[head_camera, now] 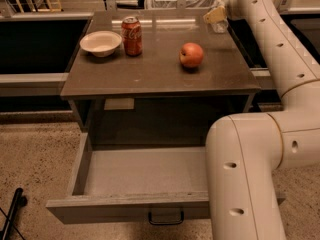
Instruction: Place water bottle into top drawer
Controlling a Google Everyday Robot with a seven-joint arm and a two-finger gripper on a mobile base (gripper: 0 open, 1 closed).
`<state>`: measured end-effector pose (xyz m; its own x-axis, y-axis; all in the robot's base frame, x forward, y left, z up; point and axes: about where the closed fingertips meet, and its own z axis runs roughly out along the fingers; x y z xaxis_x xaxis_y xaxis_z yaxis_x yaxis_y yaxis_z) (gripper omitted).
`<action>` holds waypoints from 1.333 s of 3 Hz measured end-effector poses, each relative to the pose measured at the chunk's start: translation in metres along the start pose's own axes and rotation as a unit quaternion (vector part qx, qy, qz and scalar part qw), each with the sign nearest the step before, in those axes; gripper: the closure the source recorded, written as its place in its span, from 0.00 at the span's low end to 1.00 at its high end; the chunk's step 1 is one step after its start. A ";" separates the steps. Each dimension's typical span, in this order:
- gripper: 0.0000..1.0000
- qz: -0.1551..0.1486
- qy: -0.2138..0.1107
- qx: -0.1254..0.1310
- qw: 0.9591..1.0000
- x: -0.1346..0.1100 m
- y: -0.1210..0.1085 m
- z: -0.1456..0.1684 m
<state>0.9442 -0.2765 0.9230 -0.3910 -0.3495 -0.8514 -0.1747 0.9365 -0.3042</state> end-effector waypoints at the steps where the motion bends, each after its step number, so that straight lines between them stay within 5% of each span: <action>1: 0.00 0.062 0.003 0.008 0.998 0.015 -0.002 0.015; 4: 0.00 0.096 -0.011 0.018 0.995 0.042 0.005 0.054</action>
Offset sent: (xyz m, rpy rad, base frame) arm 0.0433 -0.0147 -0.0339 0.2157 -0.0370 -0.0948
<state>0.9758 -0.2848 0.8629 -0.3945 -0.1637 -0.9042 -0.0660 0.9865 -0.1498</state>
